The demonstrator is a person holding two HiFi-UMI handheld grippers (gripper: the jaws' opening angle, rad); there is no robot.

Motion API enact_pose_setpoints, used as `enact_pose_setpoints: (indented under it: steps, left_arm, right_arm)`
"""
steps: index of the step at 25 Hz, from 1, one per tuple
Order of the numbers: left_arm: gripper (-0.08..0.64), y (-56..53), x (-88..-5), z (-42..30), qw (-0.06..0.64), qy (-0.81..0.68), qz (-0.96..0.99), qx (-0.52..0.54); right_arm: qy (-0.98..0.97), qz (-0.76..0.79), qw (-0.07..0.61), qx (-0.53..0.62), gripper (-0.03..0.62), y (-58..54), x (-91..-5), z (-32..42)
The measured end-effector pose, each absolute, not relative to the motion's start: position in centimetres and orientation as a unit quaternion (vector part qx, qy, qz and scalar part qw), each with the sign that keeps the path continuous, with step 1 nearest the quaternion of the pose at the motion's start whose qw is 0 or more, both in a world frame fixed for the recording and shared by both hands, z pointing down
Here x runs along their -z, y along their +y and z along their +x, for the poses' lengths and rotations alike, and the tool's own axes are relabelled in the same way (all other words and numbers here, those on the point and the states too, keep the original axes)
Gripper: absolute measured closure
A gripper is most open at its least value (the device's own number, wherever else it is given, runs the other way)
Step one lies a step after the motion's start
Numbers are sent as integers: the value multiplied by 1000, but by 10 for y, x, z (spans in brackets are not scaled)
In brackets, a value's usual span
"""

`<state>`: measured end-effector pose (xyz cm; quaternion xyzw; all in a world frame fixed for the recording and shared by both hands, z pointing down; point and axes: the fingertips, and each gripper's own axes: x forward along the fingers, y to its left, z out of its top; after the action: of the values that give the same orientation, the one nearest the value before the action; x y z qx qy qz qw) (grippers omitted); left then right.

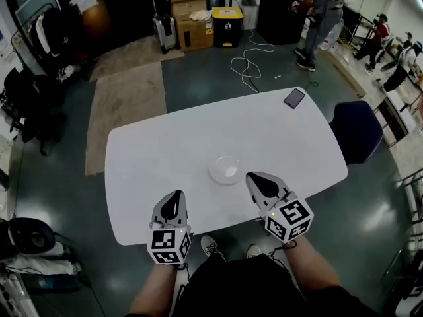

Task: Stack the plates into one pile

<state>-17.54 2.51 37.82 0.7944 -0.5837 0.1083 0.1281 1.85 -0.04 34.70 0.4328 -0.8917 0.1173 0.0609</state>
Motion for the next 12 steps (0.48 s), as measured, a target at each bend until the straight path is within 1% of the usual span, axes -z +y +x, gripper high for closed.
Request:
enact_pose_setpoints:
  steps: [12]
  left_arm:
    - [541, 103, -382, -65, 133, -602, 779, -111]
  right_arm:
    - [-916, 374, 66, -130, 575, 61, -359, 89]
